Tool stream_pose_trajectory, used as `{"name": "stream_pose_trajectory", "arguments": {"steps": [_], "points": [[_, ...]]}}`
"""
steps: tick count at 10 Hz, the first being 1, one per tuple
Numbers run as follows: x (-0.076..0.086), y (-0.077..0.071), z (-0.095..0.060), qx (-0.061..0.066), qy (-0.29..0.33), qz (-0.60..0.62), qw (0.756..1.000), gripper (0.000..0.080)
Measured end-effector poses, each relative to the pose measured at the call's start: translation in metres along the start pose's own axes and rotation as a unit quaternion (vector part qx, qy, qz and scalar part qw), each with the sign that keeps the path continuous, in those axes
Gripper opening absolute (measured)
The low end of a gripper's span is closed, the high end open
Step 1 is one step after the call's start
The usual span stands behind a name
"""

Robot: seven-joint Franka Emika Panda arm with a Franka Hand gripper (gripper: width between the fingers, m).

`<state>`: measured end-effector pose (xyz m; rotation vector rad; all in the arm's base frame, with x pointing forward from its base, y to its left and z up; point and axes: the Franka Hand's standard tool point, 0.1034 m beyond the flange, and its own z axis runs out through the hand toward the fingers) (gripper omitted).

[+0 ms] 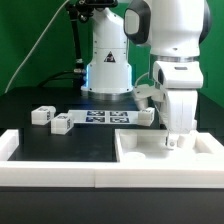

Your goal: Assemble one leg

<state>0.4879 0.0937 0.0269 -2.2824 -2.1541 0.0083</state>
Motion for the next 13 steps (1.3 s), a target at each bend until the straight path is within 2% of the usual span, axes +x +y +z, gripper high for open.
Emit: {"name": "stream_pose_trajectory", "arguments": {"steps": [2, 4, 7, 9, 11, 12, 13], "points": [[0.007, -0.011, -0.027, -0.014, -0.005, 0.025, 1.000, 0.0649], [0.017, -0.024, -0.043, -0.023, -0.006, 0.055, 0.998, 0.0649], [0.016, -0.025, -0.041, -0.021, -0.005, 0.090, 0.996, 0.0649], [0.017, -0.025, -0.041, -0.021, -0.003, 0.180, 0.983, 0.0649], [0.031, -0.032, -0.039, -0.024, 0.010, 0.330, 0.944, 0.0649], [0.040, -0.038, -0.032, -0.026, 0.024, 0.396, 0.918, 0.0649], [0.043, -0.064, -0.017, -0.014, 0.027, 0.458, 0.888, 0.0649]]}}
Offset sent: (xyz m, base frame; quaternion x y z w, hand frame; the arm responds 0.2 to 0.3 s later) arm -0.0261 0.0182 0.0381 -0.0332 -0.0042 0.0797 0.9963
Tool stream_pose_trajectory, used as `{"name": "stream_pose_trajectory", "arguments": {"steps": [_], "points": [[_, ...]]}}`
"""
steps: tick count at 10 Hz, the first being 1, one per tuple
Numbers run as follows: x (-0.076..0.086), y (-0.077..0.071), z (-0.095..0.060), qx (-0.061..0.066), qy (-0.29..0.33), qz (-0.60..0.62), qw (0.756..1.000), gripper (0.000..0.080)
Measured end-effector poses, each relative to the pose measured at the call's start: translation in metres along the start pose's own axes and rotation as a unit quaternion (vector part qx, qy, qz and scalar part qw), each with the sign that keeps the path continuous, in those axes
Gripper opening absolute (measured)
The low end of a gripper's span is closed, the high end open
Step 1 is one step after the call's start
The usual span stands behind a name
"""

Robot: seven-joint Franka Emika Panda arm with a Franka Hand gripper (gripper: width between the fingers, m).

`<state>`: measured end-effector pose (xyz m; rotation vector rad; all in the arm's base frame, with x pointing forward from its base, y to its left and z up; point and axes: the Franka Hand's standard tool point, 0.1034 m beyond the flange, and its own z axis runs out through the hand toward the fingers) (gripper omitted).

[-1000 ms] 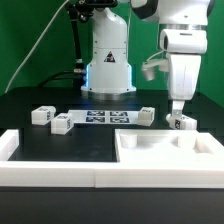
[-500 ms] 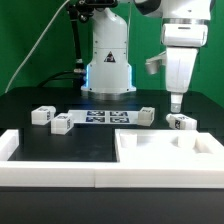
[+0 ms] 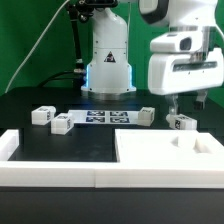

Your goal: Assemble one leg

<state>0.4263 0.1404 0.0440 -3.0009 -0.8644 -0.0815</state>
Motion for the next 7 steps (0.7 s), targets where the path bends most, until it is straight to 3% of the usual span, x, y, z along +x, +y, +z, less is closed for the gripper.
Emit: {"name": "stream_pose_trajectory", "arguments": {"steps": [2, 3, 7], "points": [[0.0121, -0.0030, -0.0064, 0.005, -0.002, 0.088, 0.996, 0.0649], [0.0101, -0.0052, -0.0051, 0.010, -0.004, 0.134, 0.991, 0.0649], [0.0091, -0.0075, -0.0038, 0.013, -0.027, 0.136, 0.990, 0.0649]]}}
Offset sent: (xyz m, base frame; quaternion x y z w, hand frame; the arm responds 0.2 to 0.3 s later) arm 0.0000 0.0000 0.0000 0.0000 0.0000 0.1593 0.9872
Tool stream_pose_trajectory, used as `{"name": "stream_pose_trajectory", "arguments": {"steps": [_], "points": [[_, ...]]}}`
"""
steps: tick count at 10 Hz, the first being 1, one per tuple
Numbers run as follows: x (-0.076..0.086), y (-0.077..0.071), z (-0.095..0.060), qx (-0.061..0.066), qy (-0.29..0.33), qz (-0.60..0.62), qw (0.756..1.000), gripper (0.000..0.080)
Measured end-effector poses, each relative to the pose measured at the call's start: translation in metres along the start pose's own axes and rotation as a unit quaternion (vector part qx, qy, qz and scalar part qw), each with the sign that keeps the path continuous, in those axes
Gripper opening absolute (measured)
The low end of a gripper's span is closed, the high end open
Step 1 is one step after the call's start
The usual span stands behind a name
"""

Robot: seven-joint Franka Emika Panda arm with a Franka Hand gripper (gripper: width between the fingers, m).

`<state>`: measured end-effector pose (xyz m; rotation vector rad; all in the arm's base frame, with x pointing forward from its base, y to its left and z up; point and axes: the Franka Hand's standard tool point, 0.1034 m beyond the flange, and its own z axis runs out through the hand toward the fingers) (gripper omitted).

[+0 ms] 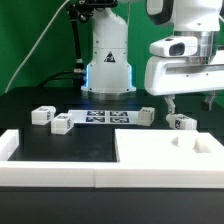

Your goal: Assemble one leg

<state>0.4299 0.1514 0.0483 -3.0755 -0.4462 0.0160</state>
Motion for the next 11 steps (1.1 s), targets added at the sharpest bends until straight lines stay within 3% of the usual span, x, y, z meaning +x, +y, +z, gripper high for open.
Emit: {"name": "stream_pose_trajectory", "arguments": {"steps": [4, 5, 6, 10, 11], "points": [[-0.007, 0.001, 0.005, -0.009, -0.161, -0.011, 0.987, 0.0649], [-0.014, 0.003, 0.004, -0.011, -0.229, -0.010, 0.973, 0.0649], [-0.009, 0.002, 0.007, -0.010, -0.267, -0.010, 0.964, 0.0649], [-0.011, -0.007, 0.018, -0.010, -0.396, -0.008, 0.918, 0.0649], [-0.004, -0.010, 0.024, -0.009, -0.394, -0.009, 0.919, 0.0649]]}}
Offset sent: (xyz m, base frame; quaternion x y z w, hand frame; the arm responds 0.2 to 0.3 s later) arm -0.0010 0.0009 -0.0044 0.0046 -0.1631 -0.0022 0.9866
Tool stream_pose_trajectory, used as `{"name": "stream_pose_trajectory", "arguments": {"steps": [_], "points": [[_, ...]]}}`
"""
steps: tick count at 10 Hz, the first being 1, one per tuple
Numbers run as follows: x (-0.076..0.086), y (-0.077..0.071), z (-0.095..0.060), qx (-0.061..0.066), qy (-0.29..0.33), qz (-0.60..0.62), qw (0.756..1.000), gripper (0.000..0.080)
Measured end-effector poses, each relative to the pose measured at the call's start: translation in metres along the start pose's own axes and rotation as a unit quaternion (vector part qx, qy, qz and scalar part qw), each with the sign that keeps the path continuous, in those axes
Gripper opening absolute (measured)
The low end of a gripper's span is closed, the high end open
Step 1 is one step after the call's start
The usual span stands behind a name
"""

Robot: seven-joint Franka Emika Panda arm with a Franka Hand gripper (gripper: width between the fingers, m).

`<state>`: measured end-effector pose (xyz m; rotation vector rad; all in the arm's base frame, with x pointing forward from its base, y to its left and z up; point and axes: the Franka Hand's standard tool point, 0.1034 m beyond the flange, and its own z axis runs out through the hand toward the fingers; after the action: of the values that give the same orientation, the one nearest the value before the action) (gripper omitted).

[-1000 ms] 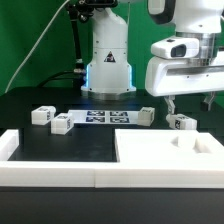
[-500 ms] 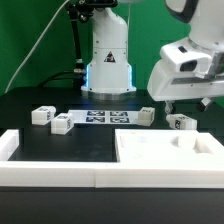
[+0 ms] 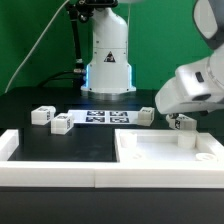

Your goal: Assemble one leg

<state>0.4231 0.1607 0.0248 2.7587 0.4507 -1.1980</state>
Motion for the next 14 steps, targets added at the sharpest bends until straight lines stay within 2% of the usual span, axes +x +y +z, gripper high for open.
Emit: {"name": "stream_pose_trajectory", "arguments": {"steps": [3, 6, 9, 11, 12, 14], "points": [[0.004, 0.003, 0.006, 0.002, 0.004, 0.002, 1.000, 0.0649], [0.005, 0.001, 0.019, 0.000, -0.007, 0.019, 1.000, 0.0649], [0.006, -0.001, 0.021, -0.002, -0.006, 0.030, 1.000, 0.0649], [0.006, -0.001, 0.021, -0.001, -0.005, 0.030, 1.000, 0.0372], [0.006, -0.001, 0.021, -0.001, -0.005, 0.030, 1.000, 0.0291], [0.006, -0.001, 0.021, -0.001, -0.005, 0.030, 1.000, 0.0291]]}}
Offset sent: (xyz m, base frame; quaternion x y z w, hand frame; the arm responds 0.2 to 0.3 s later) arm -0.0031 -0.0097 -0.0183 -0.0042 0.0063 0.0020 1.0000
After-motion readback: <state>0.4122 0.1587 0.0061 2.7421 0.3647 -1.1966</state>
